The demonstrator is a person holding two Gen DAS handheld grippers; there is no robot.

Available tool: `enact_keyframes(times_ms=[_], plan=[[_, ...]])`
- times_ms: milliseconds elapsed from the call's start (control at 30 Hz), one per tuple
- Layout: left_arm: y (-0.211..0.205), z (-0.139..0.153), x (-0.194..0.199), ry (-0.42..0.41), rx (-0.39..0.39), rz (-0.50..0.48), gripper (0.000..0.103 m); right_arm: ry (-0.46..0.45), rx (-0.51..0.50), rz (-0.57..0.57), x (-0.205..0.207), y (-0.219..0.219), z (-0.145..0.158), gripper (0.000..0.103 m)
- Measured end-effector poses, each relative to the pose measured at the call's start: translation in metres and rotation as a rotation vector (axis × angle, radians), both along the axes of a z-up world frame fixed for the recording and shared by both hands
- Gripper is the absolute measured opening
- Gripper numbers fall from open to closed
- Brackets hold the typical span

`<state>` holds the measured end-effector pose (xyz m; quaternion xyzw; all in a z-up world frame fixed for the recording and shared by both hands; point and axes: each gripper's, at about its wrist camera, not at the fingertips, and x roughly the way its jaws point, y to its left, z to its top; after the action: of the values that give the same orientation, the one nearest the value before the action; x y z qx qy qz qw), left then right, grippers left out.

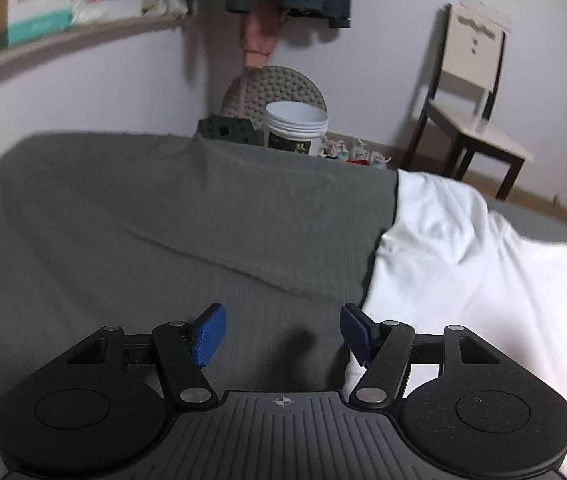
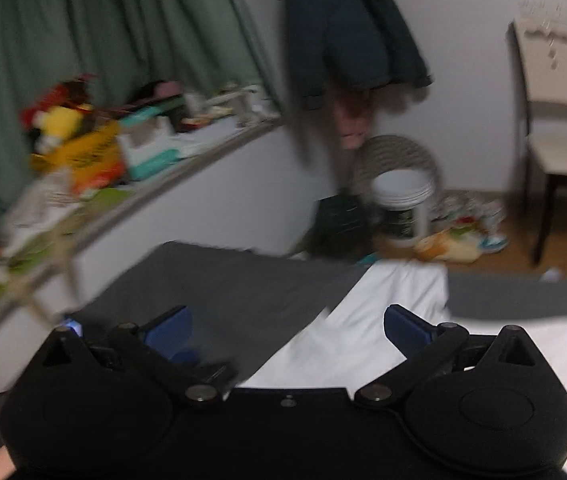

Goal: Fold clothes
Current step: 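Release the shirt with the left gripper while the right gripper reaches the hem corner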

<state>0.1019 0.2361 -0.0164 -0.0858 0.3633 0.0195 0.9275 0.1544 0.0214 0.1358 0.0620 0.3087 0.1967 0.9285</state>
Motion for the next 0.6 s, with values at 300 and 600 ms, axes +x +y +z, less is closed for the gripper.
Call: enact_keyframes(times_ms=[300,600], plan=[[0.013,-0.016,0.007,-0.035,-0.114,0.021,0.064,0.163,-0.245,-0.152,0.141,0.048,-0.041,0.103],[0.021,-0.025,0.012,-0.055,-0.155,0.085,0.064,0.396,-0.424,-0.220,0.230,0.072,-0.081,0.071]])
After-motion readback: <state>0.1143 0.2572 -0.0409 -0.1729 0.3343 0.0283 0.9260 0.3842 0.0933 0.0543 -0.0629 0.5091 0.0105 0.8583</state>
